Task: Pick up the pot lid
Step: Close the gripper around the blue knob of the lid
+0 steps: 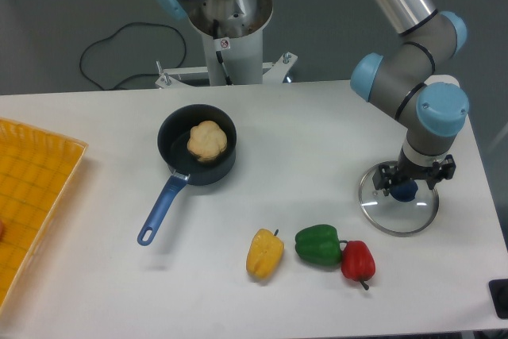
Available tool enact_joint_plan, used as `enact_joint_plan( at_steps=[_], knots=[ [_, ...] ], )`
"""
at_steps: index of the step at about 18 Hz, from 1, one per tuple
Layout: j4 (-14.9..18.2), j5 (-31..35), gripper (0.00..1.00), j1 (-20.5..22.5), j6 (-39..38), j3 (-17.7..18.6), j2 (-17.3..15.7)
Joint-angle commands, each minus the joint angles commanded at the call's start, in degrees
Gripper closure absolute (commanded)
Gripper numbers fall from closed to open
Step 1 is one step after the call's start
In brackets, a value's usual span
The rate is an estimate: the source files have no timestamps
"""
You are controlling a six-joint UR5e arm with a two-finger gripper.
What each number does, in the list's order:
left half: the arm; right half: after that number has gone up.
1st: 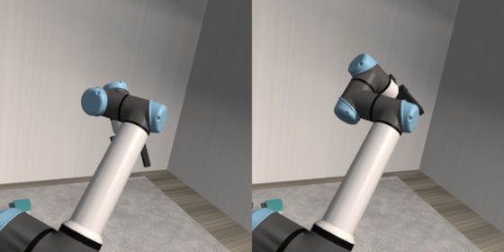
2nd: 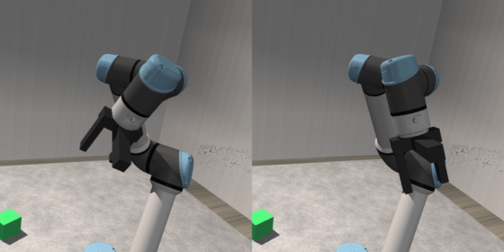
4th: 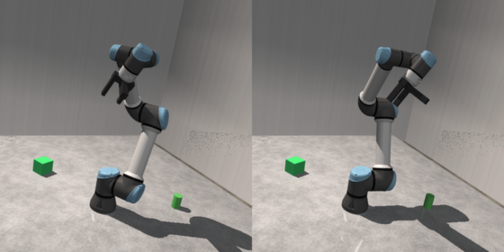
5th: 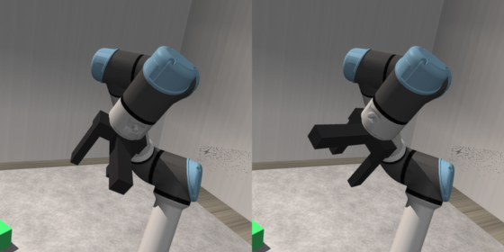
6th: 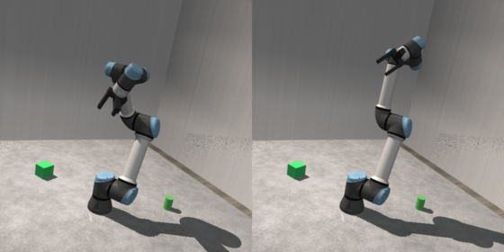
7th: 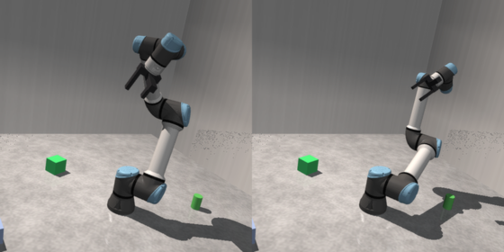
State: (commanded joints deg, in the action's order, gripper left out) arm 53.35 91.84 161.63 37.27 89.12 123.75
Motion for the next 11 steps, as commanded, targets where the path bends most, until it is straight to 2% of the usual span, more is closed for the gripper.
enact_joint_plan(
  at_steps=[6,9,11],
  knots=[
    [-0.1,0.7,0.0,-0.5,0.4,0.2,0.4],
    [-0.2,0.6,0.14,-0.6,0.4,0.2,0.5],
    [-0.3,0.5,0.15,-0.6,0.5,0.2,0.5]
  ],
)
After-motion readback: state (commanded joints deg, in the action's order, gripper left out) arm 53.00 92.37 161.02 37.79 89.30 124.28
